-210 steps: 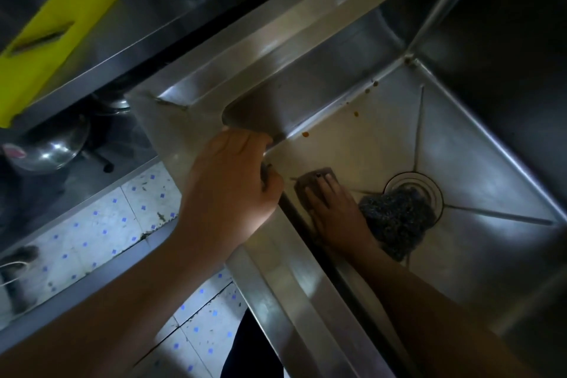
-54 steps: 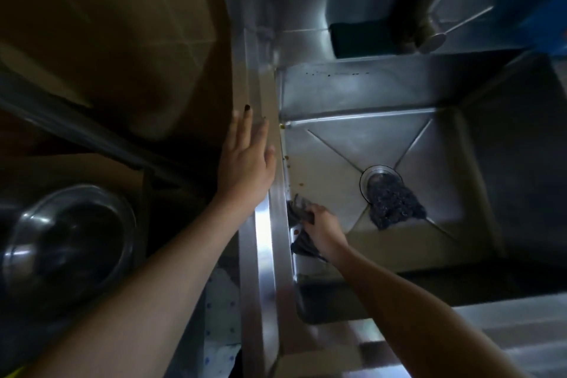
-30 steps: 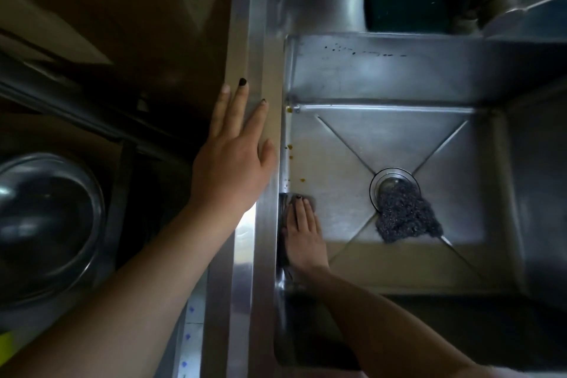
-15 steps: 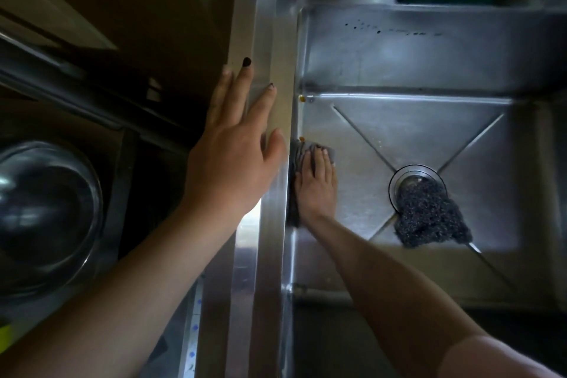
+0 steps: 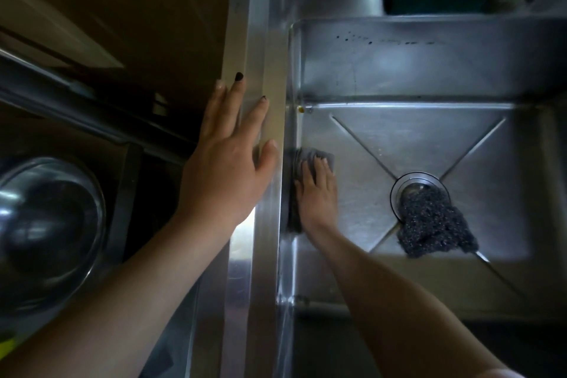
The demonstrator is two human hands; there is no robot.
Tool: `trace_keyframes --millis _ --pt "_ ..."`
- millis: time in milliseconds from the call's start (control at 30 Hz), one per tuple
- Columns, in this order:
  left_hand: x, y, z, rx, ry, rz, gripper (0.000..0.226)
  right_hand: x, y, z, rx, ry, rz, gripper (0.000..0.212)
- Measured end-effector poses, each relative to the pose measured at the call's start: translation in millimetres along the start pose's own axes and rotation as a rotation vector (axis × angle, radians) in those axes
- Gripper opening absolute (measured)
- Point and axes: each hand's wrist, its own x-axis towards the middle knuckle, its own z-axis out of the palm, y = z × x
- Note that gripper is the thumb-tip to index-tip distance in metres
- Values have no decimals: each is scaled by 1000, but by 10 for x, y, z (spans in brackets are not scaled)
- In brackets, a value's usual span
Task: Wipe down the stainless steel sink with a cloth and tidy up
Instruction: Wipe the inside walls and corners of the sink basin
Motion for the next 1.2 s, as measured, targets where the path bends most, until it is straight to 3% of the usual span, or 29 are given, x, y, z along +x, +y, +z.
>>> trace_keyframes --millis 267,400,533,833,1200 --pt "8 -1 -2 -5 -9 -8 53 -425 32 49 -3 16 -12 45" --pt "14 5 -9 -2 -9 -17 53 -140 44 -3 -4 57 -111 42" --pt "15 15 -10 20 -20 -18 56 318 -7 -59 -16 -2 -69 47" --pt "24 16 0 23 -2 -4 57 1115 -47 -185 -178 48 -129 48" --pt "22 19 -6 25 2 -17 54 637 -4 -156 -77 29 -80 48"
